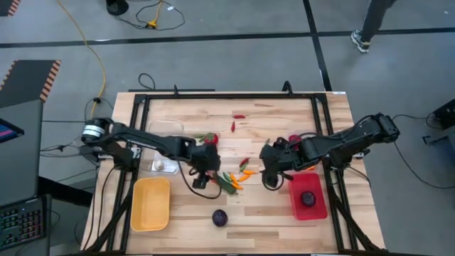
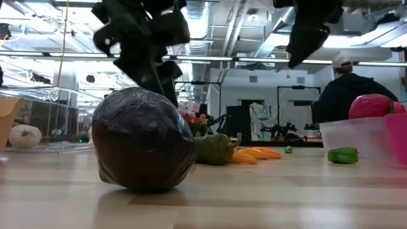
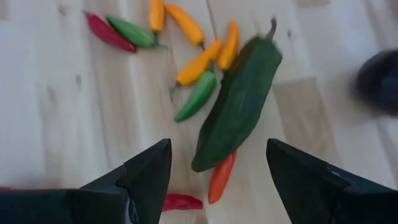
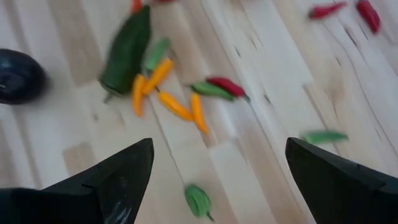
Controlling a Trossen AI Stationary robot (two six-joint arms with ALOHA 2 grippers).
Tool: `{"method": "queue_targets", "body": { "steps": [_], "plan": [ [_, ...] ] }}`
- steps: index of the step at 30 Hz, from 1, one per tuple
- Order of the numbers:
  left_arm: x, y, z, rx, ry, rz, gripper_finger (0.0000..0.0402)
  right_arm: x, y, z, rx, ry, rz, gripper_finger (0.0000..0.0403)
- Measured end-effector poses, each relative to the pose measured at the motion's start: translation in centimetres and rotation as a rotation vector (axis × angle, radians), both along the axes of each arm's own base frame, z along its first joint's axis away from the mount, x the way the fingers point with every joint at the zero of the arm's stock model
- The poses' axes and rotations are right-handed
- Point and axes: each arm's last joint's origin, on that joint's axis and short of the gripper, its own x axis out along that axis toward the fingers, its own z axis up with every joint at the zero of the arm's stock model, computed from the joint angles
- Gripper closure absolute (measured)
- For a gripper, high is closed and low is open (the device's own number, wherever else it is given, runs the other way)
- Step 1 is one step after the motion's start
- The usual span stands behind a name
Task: Sort produce into baskets
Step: Put the green chili pepper into the yellow bin
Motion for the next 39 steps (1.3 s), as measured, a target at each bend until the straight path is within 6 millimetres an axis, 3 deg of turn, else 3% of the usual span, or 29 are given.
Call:
{"method": "queue_targets", "body": {
  "steps": [9, 20, 33, 39],
  "plan": [
    [1.6, -0.6, -3.6, -0.013, 0.052, -0.033, 0.0152, 0.6, 0.1, 0.3, 0.002, -0.061, 0.027, 0.0012],
    [2.2, -0.7, -5.6, 0.011, 0.078, -0.063, 0.016, 0.7, 0.1, 0.4, 0.005, -0.073, 0.027, 0.0012],
    [2.2, -0.7, -5.8, 0.013, 0.084, -0.055, 0.0321, 0.7, 0.2, 0.4, 0.006, -0.074, 0.027, 0.0012],
    [2.6, -0.7, -5.0, 0.006, 0.099, -0.048, 0.0336, 0.7, 0.2, 0.4, 0.006, -0.075, 0.027, 0.0012]
  ]
}}
